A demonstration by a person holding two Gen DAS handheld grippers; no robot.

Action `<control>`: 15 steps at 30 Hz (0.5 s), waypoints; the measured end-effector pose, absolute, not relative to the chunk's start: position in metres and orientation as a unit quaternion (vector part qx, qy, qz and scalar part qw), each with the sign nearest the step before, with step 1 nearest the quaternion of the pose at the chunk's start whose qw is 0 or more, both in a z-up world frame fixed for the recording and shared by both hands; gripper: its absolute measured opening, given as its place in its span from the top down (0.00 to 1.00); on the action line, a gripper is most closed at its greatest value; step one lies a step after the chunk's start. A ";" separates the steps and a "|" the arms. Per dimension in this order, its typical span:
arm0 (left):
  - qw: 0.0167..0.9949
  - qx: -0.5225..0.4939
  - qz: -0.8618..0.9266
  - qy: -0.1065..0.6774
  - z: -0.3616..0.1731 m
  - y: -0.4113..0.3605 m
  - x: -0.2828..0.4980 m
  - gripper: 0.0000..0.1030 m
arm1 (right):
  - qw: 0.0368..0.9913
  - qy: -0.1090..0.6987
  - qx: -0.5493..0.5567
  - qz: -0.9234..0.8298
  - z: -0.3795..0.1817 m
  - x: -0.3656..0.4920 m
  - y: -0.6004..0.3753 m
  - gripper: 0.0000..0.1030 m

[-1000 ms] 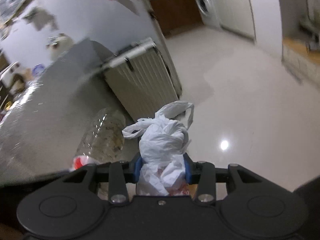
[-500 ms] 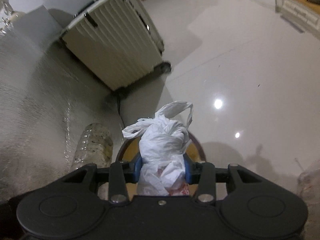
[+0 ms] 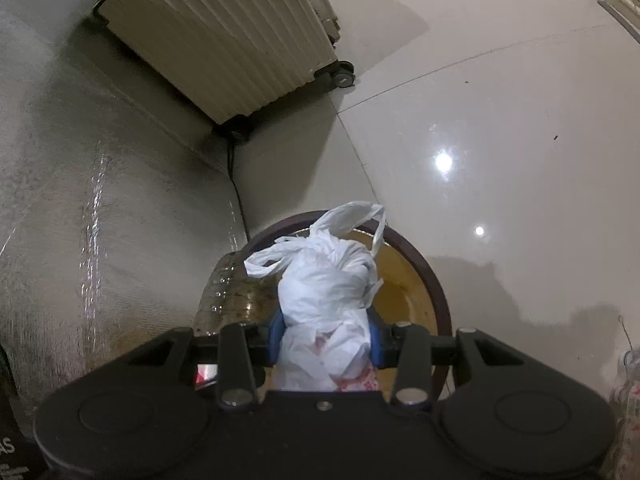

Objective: Collect trash
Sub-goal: 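Carry the bottle and white bag with both grippers over the trash bin, then open both grippers to drop the bottle and bag into the bin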

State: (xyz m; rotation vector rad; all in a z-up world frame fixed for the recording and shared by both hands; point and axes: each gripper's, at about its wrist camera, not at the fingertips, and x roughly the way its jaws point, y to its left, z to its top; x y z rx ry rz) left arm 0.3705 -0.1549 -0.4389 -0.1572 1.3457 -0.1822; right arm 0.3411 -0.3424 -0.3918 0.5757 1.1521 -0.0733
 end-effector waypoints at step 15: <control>0.776 -0.002 -0.040 0.629 -0.448 -0.149 0.377 0.21 | 0.793 0.554 0.250 -0.028 -0.400 0.340 -0.340 0.57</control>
